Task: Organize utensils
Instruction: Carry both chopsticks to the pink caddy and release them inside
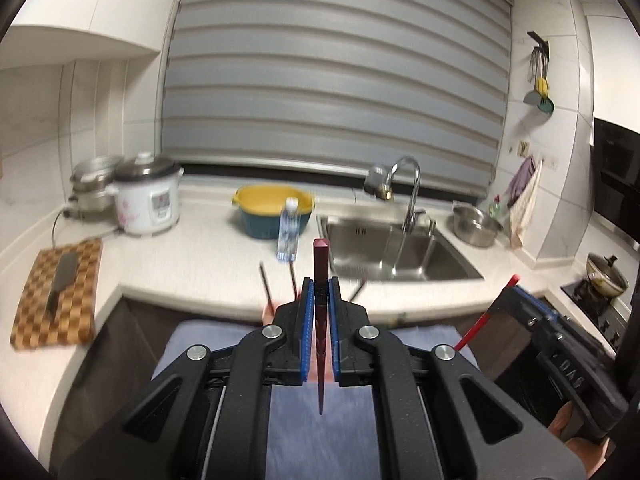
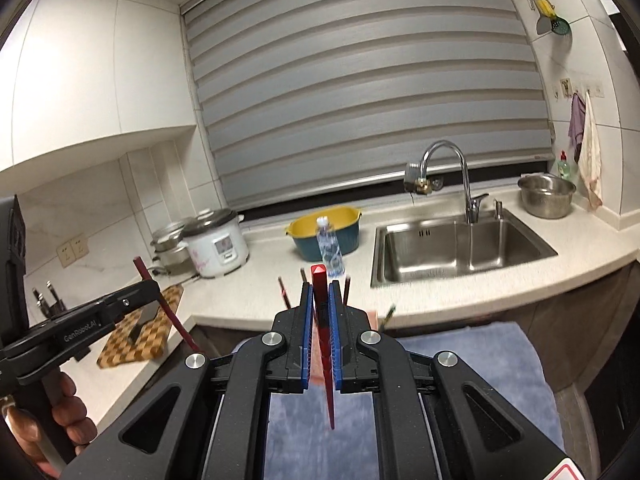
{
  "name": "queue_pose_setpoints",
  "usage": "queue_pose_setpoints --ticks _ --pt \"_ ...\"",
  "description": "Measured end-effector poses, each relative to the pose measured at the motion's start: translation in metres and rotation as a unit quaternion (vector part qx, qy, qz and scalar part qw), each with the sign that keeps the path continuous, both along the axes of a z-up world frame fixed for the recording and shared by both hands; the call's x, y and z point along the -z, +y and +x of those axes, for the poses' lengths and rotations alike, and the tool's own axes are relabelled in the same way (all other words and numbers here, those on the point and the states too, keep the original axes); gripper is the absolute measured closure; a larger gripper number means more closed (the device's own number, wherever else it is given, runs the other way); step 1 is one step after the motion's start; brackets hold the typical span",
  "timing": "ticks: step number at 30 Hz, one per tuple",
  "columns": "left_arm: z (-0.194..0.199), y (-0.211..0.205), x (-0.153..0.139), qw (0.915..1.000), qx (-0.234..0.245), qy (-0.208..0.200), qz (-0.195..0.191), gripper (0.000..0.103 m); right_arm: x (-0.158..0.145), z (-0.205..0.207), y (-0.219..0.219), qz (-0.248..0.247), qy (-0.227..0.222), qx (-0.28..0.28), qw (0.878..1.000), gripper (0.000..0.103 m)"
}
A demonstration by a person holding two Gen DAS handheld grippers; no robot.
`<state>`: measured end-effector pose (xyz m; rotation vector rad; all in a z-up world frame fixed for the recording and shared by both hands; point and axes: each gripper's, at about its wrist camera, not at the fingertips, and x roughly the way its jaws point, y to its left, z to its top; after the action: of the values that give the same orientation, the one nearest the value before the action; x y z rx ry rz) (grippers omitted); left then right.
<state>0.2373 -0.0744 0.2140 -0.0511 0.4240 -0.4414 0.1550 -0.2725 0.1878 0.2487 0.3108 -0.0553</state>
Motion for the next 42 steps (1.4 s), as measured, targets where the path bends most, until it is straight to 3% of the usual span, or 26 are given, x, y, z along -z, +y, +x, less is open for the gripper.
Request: queue_pose_setpoints --ticks 7,14,19,32,33,34,35,36,37,40,42 --pt "0.064 -0.025 -0.012 0.9997 -0.006 -0.025 -0.004 0.096 -0.015 0.072 -0.014 -0.016 -0.013 0.015 1.0 0.096" --pt "0.115 -0.045 0.009 0.9993 -0.023 -0.022 0.018 0.096 -0.007 0.131 -0.031 -0.02 -0.008 0.03 0.999 0.096" --pt "0.144 -0.053 0.031 0.9988 -0.032 -0.008 0.035 0.096 0.016 0.166 -0.037 -0.033 0.016 0.034 0.999 0.096" --pt "0.165 -0.06 0.067 0.9975 -0.04 0.025 0.052 0.096 0.061 0.193 -0.029 -0.038 0.062 0.018 0.997 0.096" --pt "0.165 -0.061 0.068 0.9974 -0.043 0.025 0.053 0.092 0.063 0.194 -0.029 -0.037 0.065 0.017 0.997 0.094" --pt "0.165 -0.061 0.069 0.9969 -0.048 0.027 0.056 0.08 0.065 0.194 -0.028 -0.038 0.067 0.018 0.997 0.091" --pt "0.164 -0.06 0.069 0.9967 -0.052 0.027 0.057 0.071 0.065 0.194 -0.027 -0.04 0.069 0.019 0.997 0.08" --pt "0.16 -0.059 0.068 0.9966 -0.058 0.022 0.054 0.053 0.065 0.192 -0.027 -0.041 0.067 0.021 0.997 0.069" --pt "0.156 -0.057 0.067 0.9965 -0.064 0.017 0.051 0.044 0.063 0.188 -0.026 -0.041 0.063 0.023 0.997 0.065" --pt "0.143 -0.053 0.061 0.9966 -0.065 0.01 0.05 0.041 0.057 0.178 -0.024 -0.039 0.059 0.023 0.997 0.062" --pt "0.129 -0.049 0.057 0.9966 -0.064 0.009 0.051 0.041 0.051 0.166 -0.023 -0.035 0.055 0.023 0.998 0.051"
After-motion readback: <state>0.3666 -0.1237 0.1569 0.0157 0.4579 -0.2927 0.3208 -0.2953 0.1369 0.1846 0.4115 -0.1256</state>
